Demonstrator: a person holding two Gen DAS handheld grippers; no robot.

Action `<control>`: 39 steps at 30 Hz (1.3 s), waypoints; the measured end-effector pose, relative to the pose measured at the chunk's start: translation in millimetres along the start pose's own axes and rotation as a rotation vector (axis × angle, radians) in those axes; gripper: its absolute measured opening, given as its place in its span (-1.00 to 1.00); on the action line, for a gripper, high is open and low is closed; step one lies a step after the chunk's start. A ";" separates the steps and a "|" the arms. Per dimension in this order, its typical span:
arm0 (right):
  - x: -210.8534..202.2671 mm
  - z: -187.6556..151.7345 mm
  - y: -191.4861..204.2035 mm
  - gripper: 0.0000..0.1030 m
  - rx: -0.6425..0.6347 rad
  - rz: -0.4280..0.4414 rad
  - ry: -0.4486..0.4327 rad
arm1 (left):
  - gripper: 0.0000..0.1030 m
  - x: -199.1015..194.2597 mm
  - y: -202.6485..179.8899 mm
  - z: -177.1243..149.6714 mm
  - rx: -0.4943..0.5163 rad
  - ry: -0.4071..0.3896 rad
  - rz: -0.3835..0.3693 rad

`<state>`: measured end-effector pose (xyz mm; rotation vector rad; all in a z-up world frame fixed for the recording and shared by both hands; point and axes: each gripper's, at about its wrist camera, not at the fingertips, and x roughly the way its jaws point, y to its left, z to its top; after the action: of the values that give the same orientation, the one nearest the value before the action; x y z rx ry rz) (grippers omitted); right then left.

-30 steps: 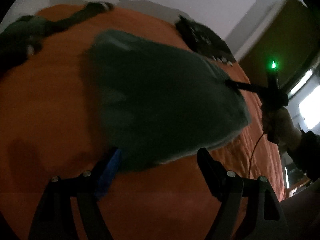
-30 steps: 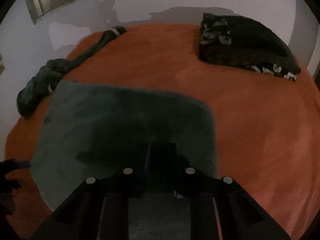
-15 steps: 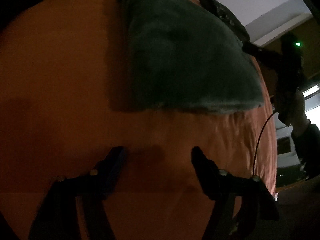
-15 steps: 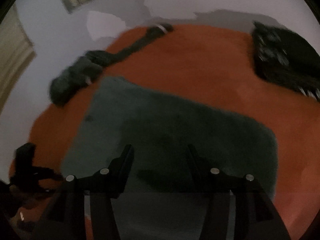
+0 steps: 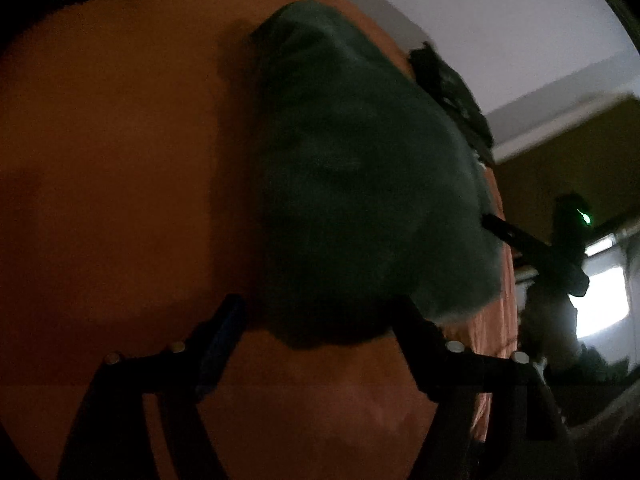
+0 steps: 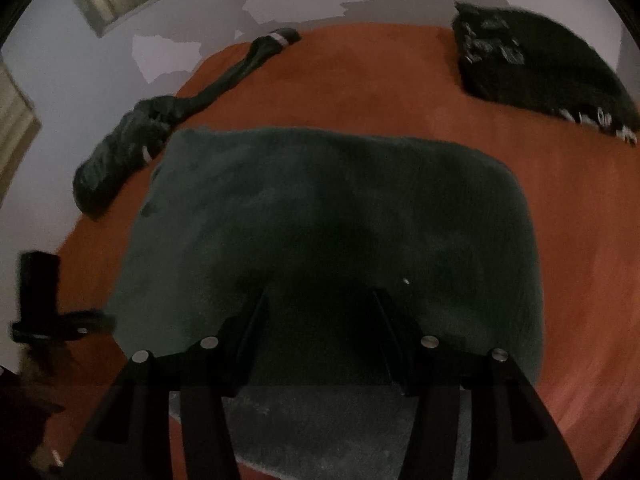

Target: Fold clothes

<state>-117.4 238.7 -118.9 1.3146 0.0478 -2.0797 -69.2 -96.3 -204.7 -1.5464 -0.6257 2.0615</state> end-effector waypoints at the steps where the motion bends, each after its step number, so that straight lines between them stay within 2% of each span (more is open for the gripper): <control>1: -3.1 -1.1 -3.9 0.01 0.011 0.000 -0.001 | 0.01 4.9 4.6 -0.8 -0.039 0.011 -0.008; 4: -16.2 -6.4 -23.0 0.01 0.032 -0.077 -0.012 | 0.05 4.2 10.6 -4.3 -0.093 0.014 -0.022; 6: -25.3 -11.3 -43.9 0.01 0.077 -0.149 -0.014 | 0.12 -1.6 7.0 -4.3 -0.075 0.008 0.019; 9: -38.3 -22.1 -87.7 0.05 0.260 -0.229 -0.009 | 0.27 -16.9 0.5 2.9 -0.040 -0.033 0.101; 12: -45.8 -29.6 -100.2 0.06 0.315 -0.197 -0.030 | 0.47 -28.8 4.2 11.2 -0.050 -0.108 0.171; 15: -46.6 -33.1 -97.6 0.16 0.303 -0.209 -0.047 | 0.47 -31.0 19.1 15.0 -0.144 -0.150 0.175; 16: -46.2 -33.6 -96.3 0.18 0.315 -0.211 -0.057 | 0.47 -30.2 17.9 14.2 -0.160 -0.161 0.159; 19: -46.7 -32.5 -90.3 0.20 0.323 -0.209 -0.077 | 0.47 -33.1 3.3 13.5 -0.117 -0.177 0.145; 23: -57.1 -27.0 -55.0 0.20 0.199 -0.248 -0.146 | 0.48 -32.0 -37.7 11.7 0.013 -0.207 0.235; 26: -59.1 -30.2 -18.6 0.29 0.125 -0.252 -0.228 | 0.50 -13.5 -77.8 -1.1 0.086 -0.226 0.229; 28: -50.8 -33.0 11.6 0.29 0.073 -0.269 -0.259 | 0.51 6.4 -113.4 -6.9 0.171 -0.212 0.296; 31: -33.6 -33.0 48.3 0.29 -0.034 -0.290 -0.236 | 0.50 25.7 -146.5 -9.0 0.271 -0.224 0.495; 32: -30.3 -32.6 56.0 0.29 -0.065 -0.278 -0.228 | 0.51 32.9 -155.2 -3.7 0.290 -0.219 0.512; 34: -27.4 -33.3 63.5 0.29 -0.102 -0.283 -0.212 | 0.50 47.0 -166.4 8.8 0.301 -0.194 0.493; 39: -22.8 -38.7 41.7 0.29 -0.075 -0.260 -0.141 | 0.51 53.3 -150.9 14.0 0.250 -0.151 0.450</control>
<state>-57.7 232.2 -106.5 1.1648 0.2449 -2.3597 -79.5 53.3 -147.2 -1.4918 -0.0578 2.4897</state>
